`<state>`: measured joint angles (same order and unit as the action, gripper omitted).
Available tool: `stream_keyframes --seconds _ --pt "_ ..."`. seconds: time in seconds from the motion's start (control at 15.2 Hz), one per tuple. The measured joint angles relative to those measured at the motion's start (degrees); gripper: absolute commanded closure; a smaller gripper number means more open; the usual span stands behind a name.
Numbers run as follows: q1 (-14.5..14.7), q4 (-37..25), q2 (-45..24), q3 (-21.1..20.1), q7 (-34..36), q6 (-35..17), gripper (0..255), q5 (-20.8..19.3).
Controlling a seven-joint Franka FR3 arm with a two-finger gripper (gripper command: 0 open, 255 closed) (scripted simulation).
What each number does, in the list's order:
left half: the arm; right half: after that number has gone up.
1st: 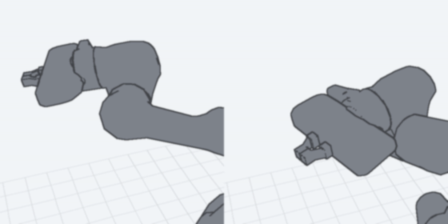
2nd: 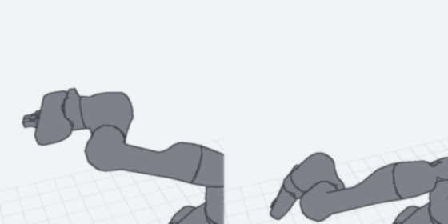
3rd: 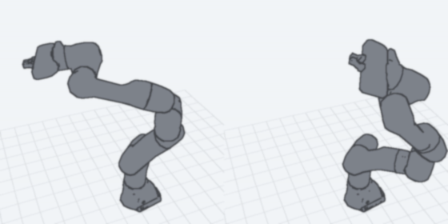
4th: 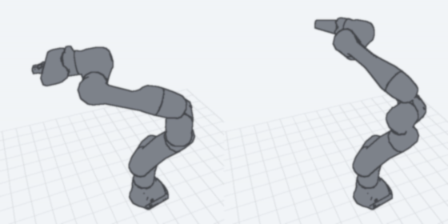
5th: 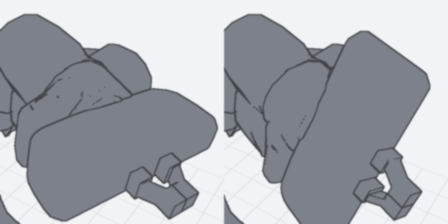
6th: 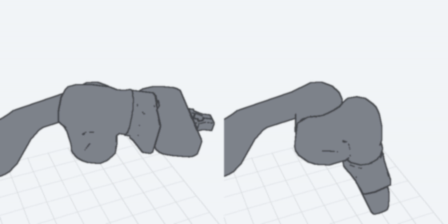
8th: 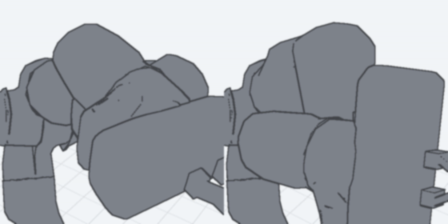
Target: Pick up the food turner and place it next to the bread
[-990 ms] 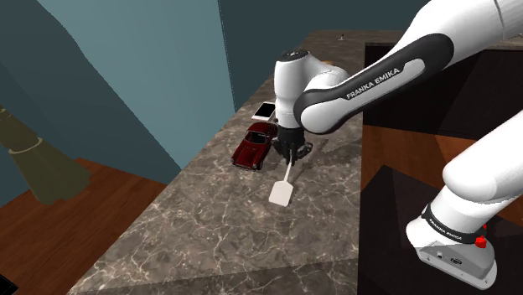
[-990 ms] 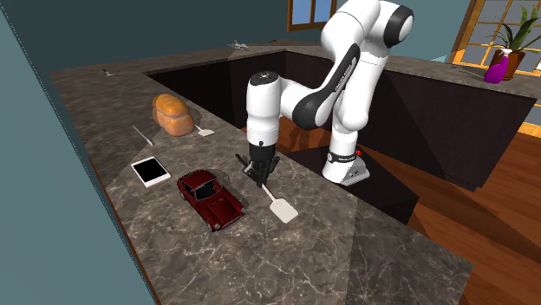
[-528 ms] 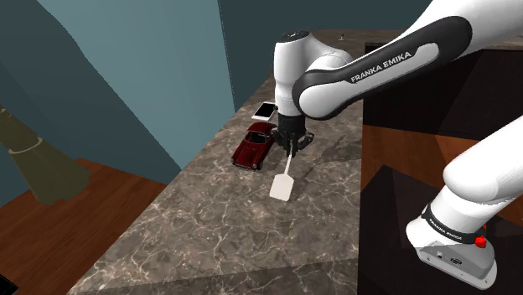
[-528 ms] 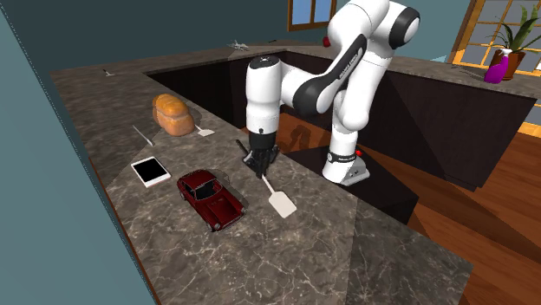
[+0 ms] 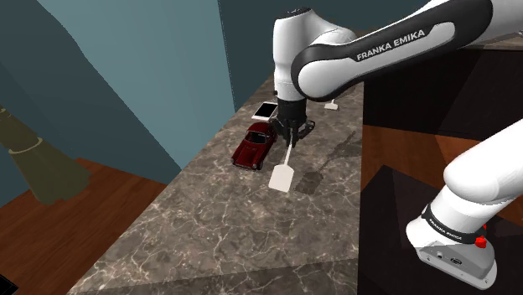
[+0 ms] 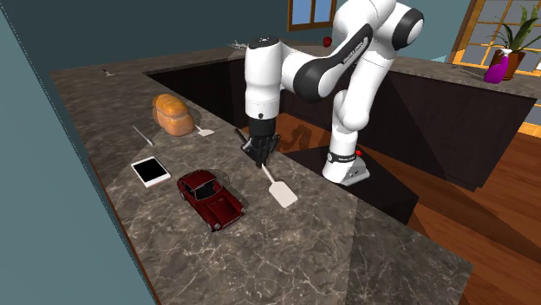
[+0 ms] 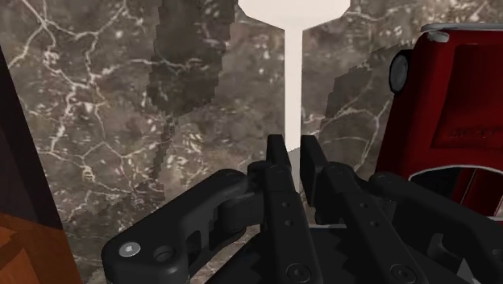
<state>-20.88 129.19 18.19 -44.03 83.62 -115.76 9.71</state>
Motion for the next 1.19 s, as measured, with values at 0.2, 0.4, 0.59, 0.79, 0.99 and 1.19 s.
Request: stream_keyframes --seconds 0.2,0.4,0.59,0.79,0.99,1.19 --pt "0.2 -1.6 1.0 0.8 -0.5 2.5 255 0.3" --pt "0.1 -3.4 1.4 1.3 -0.7 4.7 255 0.3" --pt "0.2 -5.2 2.3 2.0 -1.2 7.2 255 0.6" --pt "0.2 -7.3 2.6 2.5 -1.3 9.6 255 0.5" --pt "0.0 -9.3 2.7 3.0 -1.5 11.7 255 0.4" --pt "-0.1 -11.9 2.6 3.2 -1.4 14.2 255 0.1"
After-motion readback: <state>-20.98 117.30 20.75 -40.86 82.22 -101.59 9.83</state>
